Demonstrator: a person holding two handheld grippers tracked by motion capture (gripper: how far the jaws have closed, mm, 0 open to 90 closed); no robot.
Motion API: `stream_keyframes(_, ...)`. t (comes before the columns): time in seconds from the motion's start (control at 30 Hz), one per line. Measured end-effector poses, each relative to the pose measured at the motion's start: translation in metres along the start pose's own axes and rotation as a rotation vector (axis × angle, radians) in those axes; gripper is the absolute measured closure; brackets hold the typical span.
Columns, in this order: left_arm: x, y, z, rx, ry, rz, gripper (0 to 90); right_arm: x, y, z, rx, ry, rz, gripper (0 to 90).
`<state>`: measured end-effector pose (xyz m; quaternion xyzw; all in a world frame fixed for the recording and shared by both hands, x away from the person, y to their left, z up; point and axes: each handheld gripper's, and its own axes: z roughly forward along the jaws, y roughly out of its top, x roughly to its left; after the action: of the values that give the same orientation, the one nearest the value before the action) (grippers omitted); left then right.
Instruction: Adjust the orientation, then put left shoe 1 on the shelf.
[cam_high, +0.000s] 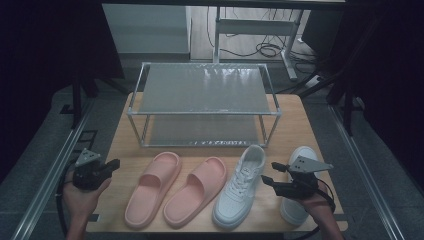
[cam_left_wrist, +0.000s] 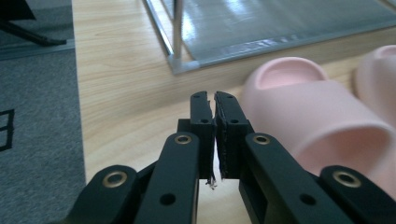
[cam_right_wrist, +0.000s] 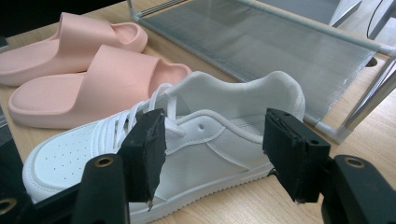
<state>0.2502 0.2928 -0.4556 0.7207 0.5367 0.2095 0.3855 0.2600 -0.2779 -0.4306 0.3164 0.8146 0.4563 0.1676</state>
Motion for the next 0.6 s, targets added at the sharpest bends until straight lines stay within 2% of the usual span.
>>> stream_keyframes(0.17, -0.018, -0.012, -0.011, -0.02, -0.049, 0.009, 87.1, 0.0, 0.0, 0.0, -0.004, -0.003, -0.002, 39.9)
stream_keyframes(0.37, -0.036, -0.025, -0.02, -0.015, -0.065, 0.024, 84.3, 0.001, 0.0, -0.001, -0.009, -0.004, -0.005, 40.0)
stream_keyframes(0.6, -0.06, -0.036, -0.013, 0.009, -0.119, 0.047, 73.1, 0.002, 0.002, -0.001, -0.02, -0.012, -0.01, 40.1)
